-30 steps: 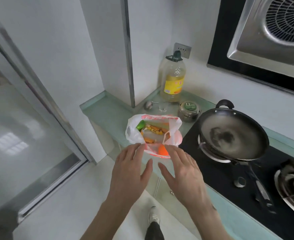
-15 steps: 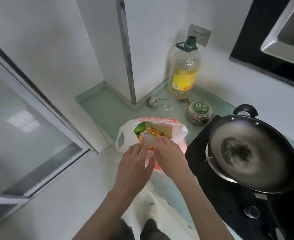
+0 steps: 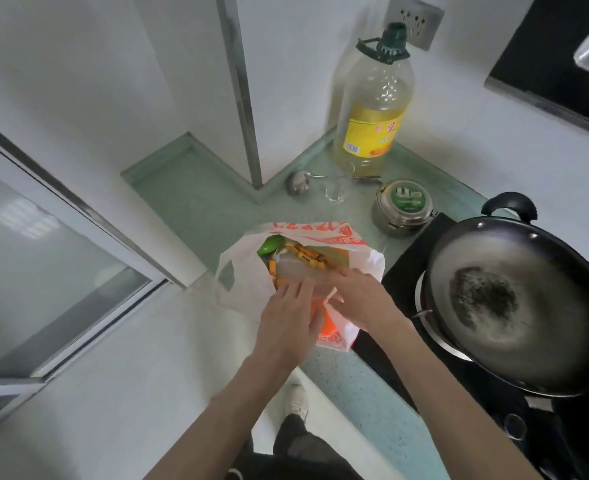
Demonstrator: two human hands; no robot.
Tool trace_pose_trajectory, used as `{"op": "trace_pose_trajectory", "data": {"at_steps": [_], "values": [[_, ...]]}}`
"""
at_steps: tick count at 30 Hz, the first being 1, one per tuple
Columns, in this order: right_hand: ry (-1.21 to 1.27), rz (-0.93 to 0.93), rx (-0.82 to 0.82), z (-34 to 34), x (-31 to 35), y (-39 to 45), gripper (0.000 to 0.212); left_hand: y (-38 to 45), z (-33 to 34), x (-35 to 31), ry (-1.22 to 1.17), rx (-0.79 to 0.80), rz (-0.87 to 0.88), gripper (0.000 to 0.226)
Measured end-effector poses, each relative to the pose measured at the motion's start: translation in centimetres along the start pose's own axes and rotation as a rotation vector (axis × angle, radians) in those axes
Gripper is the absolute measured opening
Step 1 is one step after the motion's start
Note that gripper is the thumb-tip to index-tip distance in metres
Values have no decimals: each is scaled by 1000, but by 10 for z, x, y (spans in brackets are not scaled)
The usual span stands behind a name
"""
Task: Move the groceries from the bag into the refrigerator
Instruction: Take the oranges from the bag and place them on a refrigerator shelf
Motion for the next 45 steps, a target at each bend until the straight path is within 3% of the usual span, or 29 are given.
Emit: {"op": "trace_pose_trajectory", "data": {"at_steps": [13,16,19,22,26,29,33,37,40,45], "values": [[-161,282,8,-13,-47,-25,48,12,71,13,25,301,-56,66],[-152,248,-39,-16,-41,-11,47,11,76,15,-26,310,-91,72],[-15,82,-37,-10,-25,5,34,13,78,15,20,273,-99,71],[-41,97,15,-1,-18,12,21,13,82,16,20,262,-123,79],[-49,260,-52,-1,-26,12,43,12,86,19,-14,249,-171,88],[-91,320,-48,1,-30,11,46,8,79,22,-13,173,-192,94],[-205,318,-19,9,-34,13,56,7,59,18,-69,93,-212,99],[-242,264,20,17,-42,17,70,5,36,13,-158,12,-187,89],[-163,231,-16,13,-44,14,74,3,18,10,-189,-39,-168,83],[172,216,-151,-4,-34,-17,83,-1,-5,8,-208,-74,-200,88]]}}
Point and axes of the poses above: each hand's wrist, its own y-axis towards the middle knuckle, its own z-axis out of the palm, x = y × z, the point moved 4 cm from there along y, towards the middle knuckle, and after that the axes turned 3 degrees about -y, right-handed, at the moved point
